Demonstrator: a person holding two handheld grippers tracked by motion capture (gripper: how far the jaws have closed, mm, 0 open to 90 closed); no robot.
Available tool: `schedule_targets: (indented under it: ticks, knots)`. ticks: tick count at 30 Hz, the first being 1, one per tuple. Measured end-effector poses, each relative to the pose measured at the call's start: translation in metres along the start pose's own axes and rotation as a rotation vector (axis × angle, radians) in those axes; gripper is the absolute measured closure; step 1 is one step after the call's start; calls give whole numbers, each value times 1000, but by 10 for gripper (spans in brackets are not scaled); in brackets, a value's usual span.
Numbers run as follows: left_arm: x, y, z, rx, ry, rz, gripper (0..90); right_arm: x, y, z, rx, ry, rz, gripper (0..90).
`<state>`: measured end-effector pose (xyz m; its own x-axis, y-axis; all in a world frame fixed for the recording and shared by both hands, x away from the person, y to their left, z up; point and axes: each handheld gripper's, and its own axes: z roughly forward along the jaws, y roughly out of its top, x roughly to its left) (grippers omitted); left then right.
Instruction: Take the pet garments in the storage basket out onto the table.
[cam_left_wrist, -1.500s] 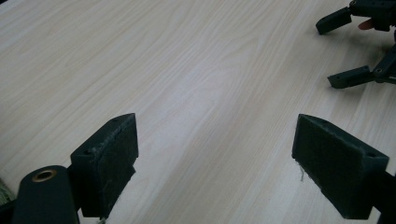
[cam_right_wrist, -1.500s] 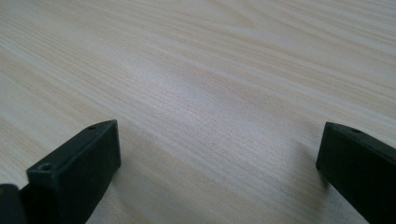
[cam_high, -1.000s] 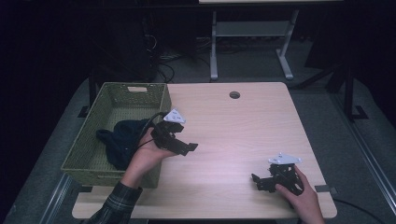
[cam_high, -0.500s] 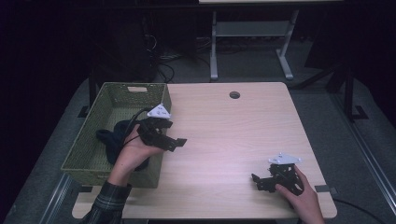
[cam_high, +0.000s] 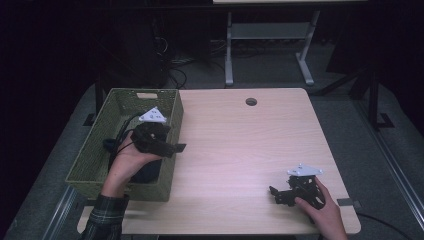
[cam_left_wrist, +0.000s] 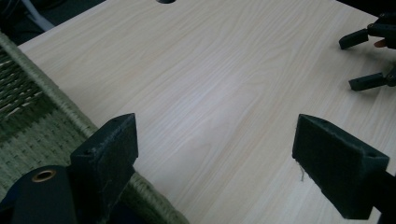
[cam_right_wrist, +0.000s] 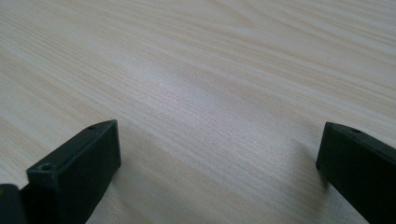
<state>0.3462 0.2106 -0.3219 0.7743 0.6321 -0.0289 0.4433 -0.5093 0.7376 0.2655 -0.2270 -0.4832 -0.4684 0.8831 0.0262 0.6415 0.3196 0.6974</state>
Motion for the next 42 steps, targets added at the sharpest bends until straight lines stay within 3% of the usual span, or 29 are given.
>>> schedule_targets:
  ticks: [14,24,28,37,42]
  knots:
    - [24,-15,-20,-18,61,-44,140,0,0,0,0,0,-1,0]
    - [40,-27,-31,-12,100,-48,140,0,0,0,1,0,-1,0]
    - [50,-36,-35,-2,125,-75,140,0,0,0,0,0,-1,0]
    - [69,-54,-34,29,161,-124,139,0,0,0,0,0,0,0]
    - [78,-63,-31,52,170,-121,142,0,0,0,0,0,0,0]
